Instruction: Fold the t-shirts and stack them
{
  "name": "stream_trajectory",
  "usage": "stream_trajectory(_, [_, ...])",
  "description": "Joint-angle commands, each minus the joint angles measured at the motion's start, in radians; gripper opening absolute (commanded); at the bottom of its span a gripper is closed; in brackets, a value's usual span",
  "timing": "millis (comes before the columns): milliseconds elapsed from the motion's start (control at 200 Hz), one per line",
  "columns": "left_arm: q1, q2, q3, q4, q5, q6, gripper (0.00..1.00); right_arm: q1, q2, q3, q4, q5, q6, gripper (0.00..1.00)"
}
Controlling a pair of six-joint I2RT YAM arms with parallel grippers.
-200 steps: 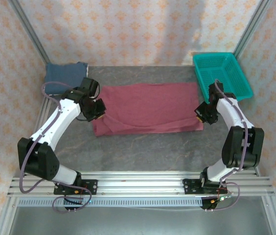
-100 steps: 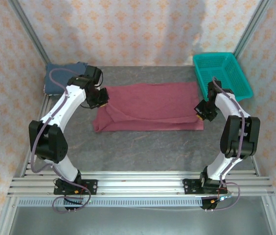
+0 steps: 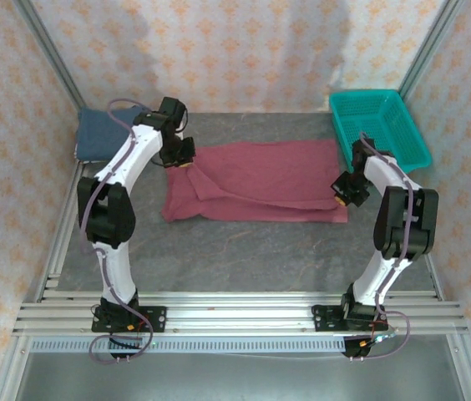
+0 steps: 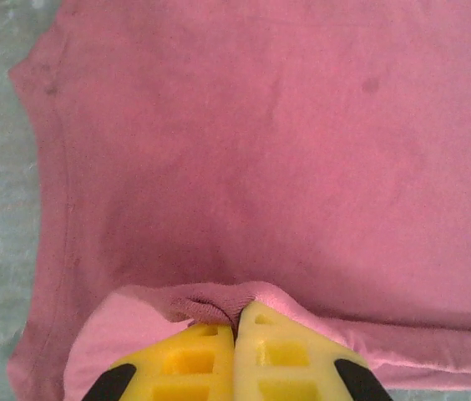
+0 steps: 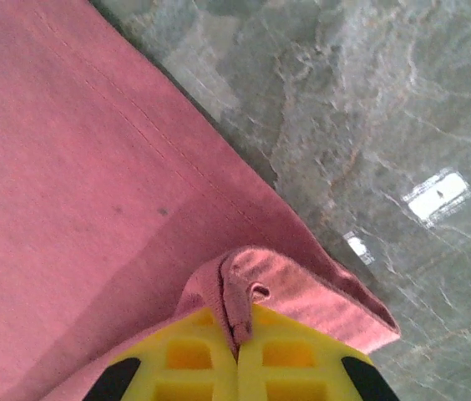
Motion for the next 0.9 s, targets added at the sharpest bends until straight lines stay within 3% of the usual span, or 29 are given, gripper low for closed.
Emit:
stream_trajectory(0, [0.007, 0.066, 0.097, -0.026, -0.027, 0.034, 0.0, -0.009, 0.049, 0.065, 0.072, 0.034, 0.025, 0.07])
stream_trajectory(55, [0.006, 0.101, 0.141, -0.017, -0.025, 0.026, 0.03, -0.009, 0.072, 0.099, 0.096, 0.025, 0.033, 0.15])
stream_trajectory(115, [0.007, 0.132, 0.202, -0.024, -0.019, 0.007, 0.31, -0.01, 0.091, 0.154, 0.096, 0.02, 0.037, 0.34])
stream_trajectory(210, [0.008, 0.134, 0.273, -0.032, -0.004, -0.026, 0.71, -0.008, 0.063, 0.205, 0.096, 0.002, 0.036, 0.56])
stream_trajectory(280, [0.009, 0.079, 0.271, -0.031, -0.015, -0.04, 0.88, -0.009, -0.001, 0.192, 0.105, -0.005, 0.02, 0.65])
stream_trajectory(430, [0.017, -0.114, 0.075, -0.017, -0.039, -0.068, 0.93, -0.01, -0.16, 0.108, 0.057, 0.0, -0.019, 0.76])
stream_trajectory(656, [0.03, -0.403, -0.442, 0.102, -0.022, -0.106, 0.93, -0.009, -0.348, -0.097, -0.013, 0.001, -0.064, 0.79])
stream_trajectory(766, [0.049, -0.446, -0.64, 0.209, 0.05, -0.166, 0.86, -0.009, -0.391, -0.219, 0.048, -0.009, -0.071, 0.77])
stream_trajectory(896, [0.049, -0.425, -0.749, 0.316, 0.074, -0.188, 0.73, -0.008, -0.355, -0.282, 0.136, -0.02, -0.078, 0.72])
